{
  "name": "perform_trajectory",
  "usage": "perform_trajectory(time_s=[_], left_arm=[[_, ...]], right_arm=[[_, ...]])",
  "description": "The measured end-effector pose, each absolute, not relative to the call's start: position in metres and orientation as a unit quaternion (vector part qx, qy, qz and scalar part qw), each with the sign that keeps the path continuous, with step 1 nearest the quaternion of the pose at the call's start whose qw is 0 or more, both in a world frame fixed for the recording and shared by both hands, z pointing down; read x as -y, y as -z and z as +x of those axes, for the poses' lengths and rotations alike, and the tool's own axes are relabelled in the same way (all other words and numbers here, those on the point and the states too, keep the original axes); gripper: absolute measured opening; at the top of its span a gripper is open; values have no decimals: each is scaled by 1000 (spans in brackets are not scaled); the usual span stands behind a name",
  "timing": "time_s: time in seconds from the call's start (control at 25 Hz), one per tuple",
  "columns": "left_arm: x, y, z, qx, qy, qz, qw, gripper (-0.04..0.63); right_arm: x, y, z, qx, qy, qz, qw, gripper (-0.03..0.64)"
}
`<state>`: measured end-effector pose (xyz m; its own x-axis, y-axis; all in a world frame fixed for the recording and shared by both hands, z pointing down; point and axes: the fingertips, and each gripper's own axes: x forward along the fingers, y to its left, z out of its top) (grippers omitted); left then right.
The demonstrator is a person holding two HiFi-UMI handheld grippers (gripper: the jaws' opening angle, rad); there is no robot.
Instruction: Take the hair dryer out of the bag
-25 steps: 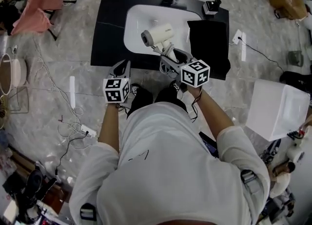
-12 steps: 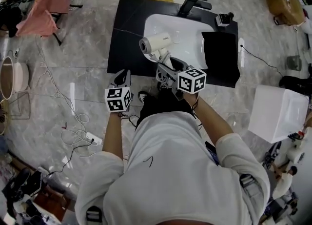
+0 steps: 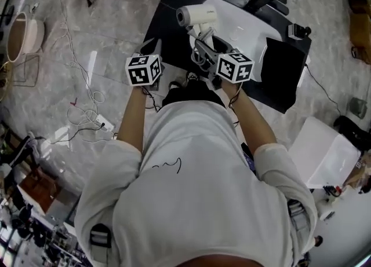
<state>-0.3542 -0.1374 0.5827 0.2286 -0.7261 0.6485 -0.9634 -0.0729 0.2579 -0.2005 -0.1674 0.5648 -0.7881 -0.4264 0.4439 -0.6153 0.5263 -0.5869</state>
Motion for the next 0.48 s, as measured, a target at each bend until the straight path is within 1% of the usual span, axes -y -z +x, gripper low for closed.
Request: perform_trajectory(time_s=[0.2, 0.48], left_arm=[[163, -589, -379, 622, -181, 679, 344, 35], [195, -599, -378, 606, -194, 688, 350, 35]], right_arm=[[199, -575, -220, 864, -394, 289, 124, 238], [235, -589, -227, 851, -403, 306, 138, 238]])
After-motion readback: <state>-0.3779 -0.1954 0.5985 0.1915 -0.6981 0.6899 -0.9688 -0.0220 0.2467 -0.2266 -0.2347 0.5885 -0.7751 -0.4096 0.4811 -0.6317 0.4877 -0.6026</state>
